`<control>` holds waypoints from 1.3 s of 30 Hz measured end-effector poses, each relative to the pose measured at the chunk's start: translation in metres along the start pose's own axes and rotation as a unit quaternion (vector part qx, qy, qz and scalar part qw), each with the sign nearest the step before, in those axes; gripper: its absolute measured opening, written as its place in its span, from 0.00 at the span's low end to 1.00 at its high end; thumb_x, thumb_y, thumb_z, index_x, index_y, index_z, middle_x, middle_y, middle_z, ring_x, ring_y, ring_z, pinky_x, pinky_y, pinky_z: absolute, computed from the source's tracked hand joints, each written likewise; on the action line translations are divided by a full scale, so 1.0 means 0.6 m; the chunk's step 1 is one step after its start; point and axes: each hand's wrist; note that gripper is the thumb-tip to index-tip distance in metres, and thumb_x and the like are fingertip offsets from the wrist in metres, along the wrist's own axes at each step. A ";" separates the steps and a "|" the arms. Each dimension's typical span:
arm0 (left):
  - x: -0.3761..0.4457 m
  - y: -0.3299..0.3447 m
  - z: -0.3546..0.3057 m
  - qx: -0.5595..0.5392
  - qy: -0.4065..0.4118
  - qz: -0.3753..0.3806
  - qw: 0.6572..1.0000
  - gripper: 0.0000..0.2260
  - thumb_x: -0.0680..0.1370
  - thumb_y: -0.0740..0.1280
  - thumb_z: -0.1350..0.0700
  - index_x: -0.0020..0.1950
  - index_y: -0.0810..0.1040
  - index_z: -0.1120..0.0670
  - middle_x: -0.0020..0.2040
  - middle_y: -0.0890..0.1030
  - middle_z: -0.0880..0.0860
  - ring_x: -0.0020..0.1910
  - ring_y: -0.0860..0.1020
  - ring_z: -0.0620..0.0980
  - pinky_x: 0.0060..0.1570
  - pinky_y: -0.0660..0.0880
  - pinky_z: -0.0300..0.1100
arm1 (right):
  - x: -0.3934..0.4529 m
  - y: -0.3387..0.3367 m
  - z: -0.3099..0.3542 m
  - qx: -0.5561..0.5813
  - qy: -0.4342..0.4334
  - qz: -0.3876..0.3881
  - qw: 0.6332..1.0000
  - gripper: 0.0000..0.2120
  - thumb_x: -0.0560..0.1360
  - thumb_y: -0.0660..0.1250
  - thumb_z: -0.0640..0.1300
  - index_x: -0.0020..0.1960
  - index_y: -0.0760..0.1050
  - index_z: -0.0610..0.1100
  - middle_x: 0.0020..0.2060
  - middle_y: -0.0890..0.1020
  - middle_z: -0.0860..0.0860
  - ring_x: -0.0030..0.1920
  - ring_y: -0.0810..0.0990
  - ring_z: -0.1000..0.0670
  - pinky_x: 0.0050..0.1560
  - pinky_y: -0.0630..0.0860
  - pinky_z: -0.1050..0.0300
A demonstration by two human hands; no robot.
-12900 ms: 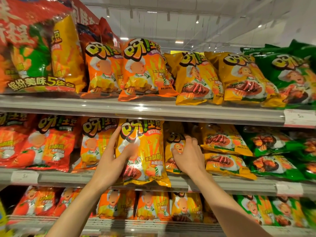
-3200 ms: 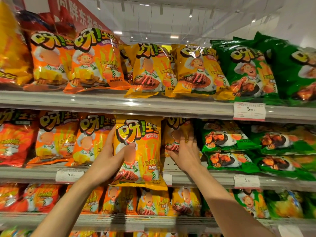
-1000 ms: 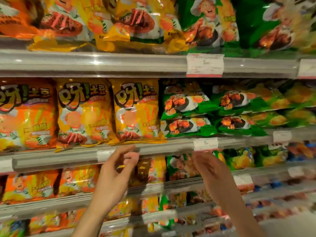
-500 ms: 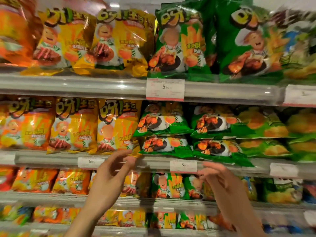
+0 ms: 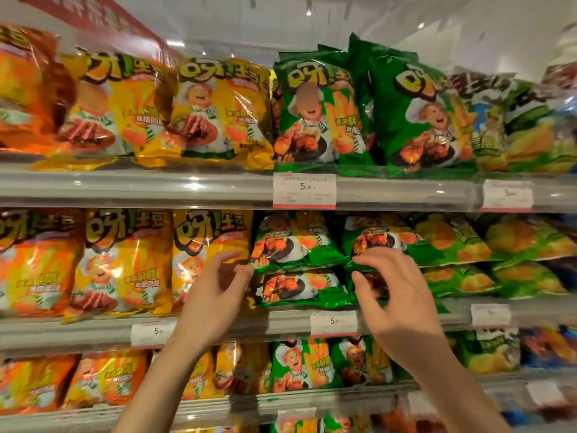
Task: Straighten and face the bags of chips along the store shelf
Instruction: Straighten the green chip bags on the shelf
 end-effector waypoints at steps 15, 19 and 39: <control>0.036 -0.002 -0.035 -0.133 -0.113 0.058 0.983 0.13 0.82 0.62 0.42 0.64 0.76 0.43 0.61 0.82 0.48 0.55 0.83 0.50 0.56 0.80 0.50 | 0.091 0.095 0.005 -0.253 -0.074 0.058 0.963 0.25 0.74 0.69 0.58 0.66 0.74 0.46 0.59 0.80 0.44 0.54 0.82 0.42 0.68 0.66 0.35; 0.046 -0.005 -0.041 -0.192 -0.150 0.061 0.968 0.15 0.82 0.62 0.44 0.65 0.76 0.50 0.55 0.86 0.50 0.53 0.85 0.53 0.58 0.80 0.54 | 0.075 0.088 -0.005 -0.194 -0.098 0.011 0.976 0.26 0.77 0.64 0.60 0.69 0.71 0.47 0.61 0.77 0.45 0.59 0.79 0.44 0.71 0.63 0.38; 0.004 0.023 -0.069 -0.123 -0.014 0.119 0.985 0.27 0.77 0.71 0.50 0.74 0.66 0.43 0.55 0.74 0.32 0.43 0.75 0.19 0.37 0.71 0.20 | 0.021 0.007 0.002 0.010 -0.027 0.098 0.995 0.24 0.80 0.50 0.66 0.66 0.72 0.55 0.60 0.72 0.62 0.61 0.69 0.62 0.63 0.70 0.58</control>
Point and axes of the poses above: each hand's wrist, its own x-axis towards the middle knuckle, its own y-axis out of the palm, z = x × y
